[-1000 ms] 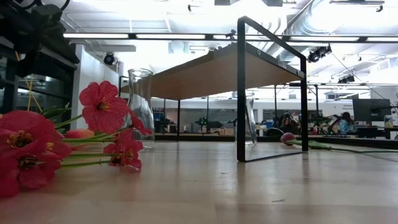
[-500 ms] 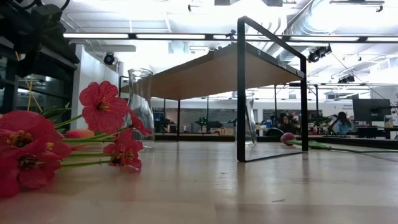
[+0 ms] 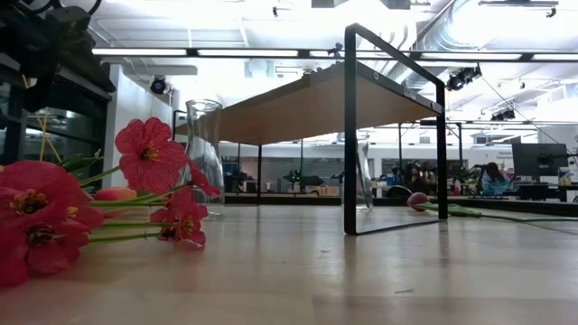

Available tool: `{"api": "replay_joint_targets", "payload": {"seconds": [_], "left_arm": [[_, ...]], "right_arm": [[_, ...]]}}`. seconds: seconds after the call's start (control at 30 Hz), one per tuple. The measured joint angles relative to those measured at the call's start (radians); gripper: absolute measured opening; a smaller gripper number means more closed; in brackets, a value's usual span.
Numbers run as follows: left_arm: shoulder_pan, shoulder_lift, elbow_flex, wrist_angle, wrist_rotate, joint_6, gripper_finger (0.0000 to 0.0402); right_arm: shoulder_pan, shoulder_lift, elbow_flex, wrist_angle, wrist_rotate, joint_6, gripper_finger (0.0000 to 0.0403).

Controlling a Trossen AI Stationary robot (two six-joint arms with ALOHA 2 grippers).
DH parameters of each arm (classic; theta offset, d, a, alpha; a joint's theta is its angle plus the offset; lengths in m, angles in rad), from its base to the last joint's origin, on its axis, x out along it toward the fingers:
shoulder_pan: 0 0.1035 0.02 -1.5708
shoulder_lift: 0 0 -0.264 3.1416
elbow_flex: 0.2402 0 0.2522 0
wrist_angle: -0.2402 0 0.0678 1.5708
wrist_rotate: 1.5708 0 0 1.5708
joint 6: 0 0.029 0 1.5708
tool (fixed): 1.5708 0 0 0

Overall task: Pick and place flowers into a vace then onto a shelf
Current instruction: Put the blue flowers into the top transparent vase

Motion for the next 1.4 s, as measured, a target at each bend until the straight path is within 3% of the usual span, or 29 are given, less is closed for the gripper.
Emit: {"api": "replay_joint_targets", "payload": {"seconds": [0.1, 0.23, 0.53, 1.03, 1.4], "left_arm": [[0.0, 0.0, 0.0, 0.0, 0.0, 0.0, 0.0333], [0.0, 0.0, 0.0, 0.0, 0.0, 0.0, 0.0333], [0.0, 0.0, 0.0, 0.0, 0.0, 0.0, 0.0333], [0.0, 0.0, 0.0, 0.0, 0.0, 0.0, 0.0333], [0.0, 0.0, 0.0, 0.0, 0.0, 0.0, 0.0333]], "right_arm": [[0.0, -0.092, -0.178, 0.081, 0.026, 0.024, 0.0], [0.0, -0.241, -0.429, 0.32, 0.01, -0.013, 0.0], [0.0, -0.49, -0.86, 0.659, 0.008, -0.012, 0.0], [0.0, -0.512, -1.223, 1.066, 0.008, -0.038, 0.0], [0.0, -0.515, -1.375, 1.293, 0.009, -0.038, 0.0]]}}
